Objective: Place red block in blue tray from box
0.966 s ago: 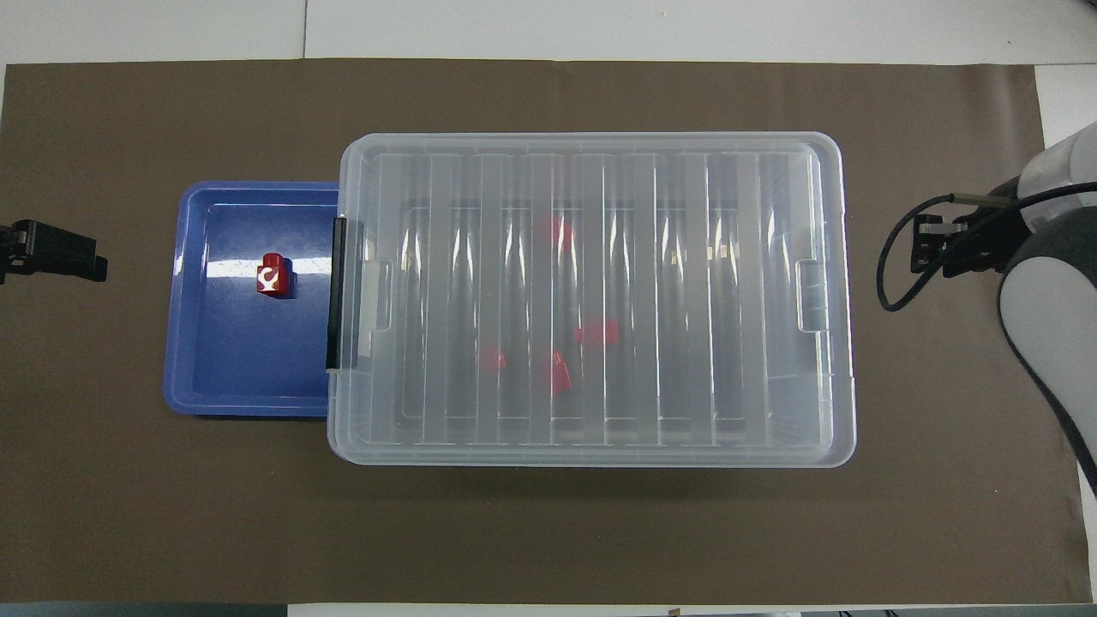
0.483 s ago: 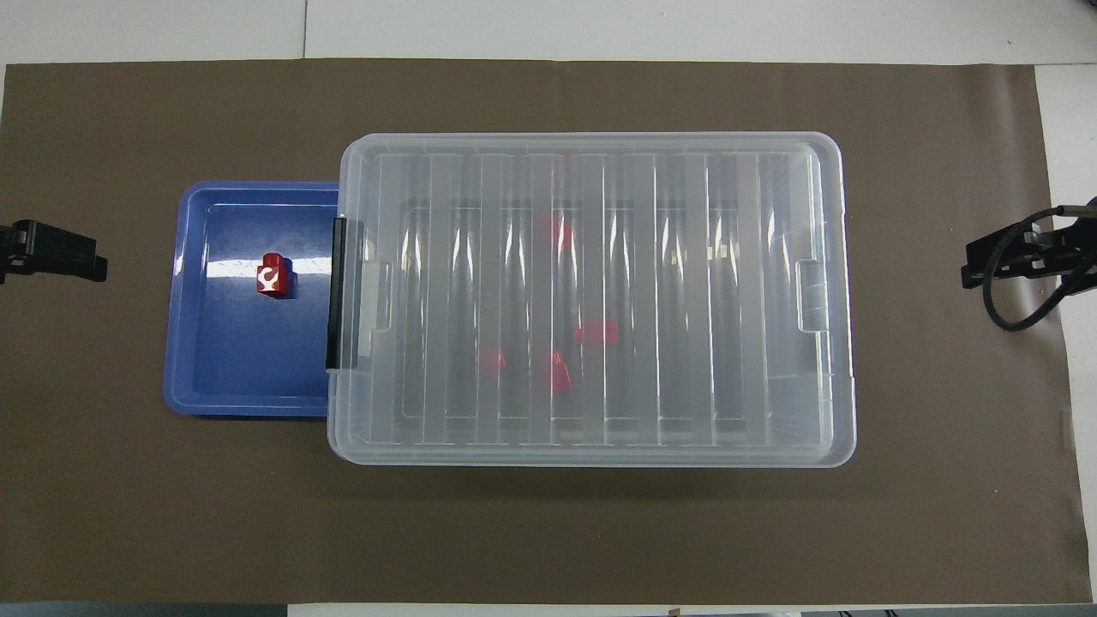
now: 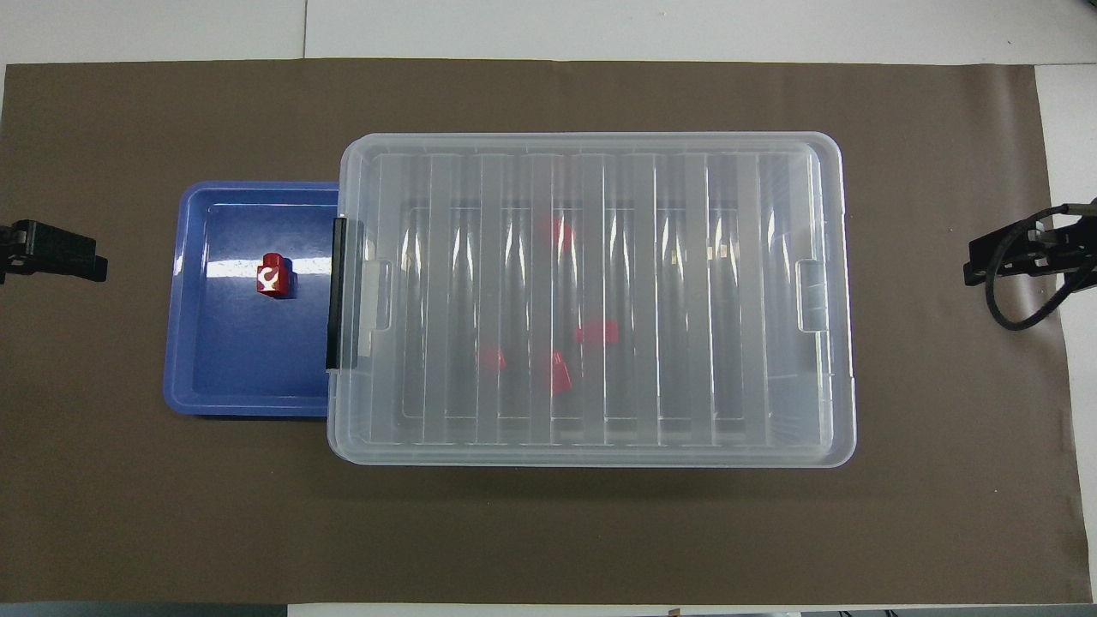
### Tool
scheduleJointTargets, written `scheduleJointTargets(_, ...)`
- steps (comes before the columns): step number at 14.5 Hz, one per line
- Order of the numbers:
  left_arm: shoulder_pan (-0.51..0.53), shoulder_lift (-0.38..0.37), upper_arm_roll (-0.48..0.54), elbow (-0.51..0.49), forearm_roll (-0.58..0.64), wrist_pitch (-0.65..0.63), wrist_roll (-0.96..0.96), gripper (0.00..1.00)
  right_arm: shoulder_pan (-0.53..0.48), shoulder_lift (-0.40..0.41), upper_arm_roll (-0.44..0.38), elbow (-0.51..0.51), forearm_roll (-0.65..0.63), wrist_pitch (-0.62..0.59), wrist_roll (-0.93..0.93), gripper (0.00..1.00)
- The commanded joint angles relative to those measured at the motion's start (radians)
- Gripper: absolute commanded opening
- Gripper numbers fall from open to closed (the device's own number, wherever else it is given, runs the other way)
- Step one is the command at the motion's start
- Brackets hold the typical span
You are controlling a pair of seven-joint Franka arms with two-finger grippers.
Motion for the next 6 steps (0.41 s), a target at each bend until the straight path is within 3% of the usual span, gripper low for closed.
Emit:
scheduleJointTargets(1, 0.002, -0.027, -0.001, -0.028, 0.005, -0.002, 0.006, 1.0, -0.01, -0.008, 0.003, 0.001, 0.013, 0.01, -0.026, 1.0)
scheduleJointTargets(6, 0.002, -0.027, -0.001, -0.028, 0.005, -0.002, 0.006, 1.0, -0.01, -0.008, 0.011, 0.004, 0.014, 0.019, -0.02, 1.0)
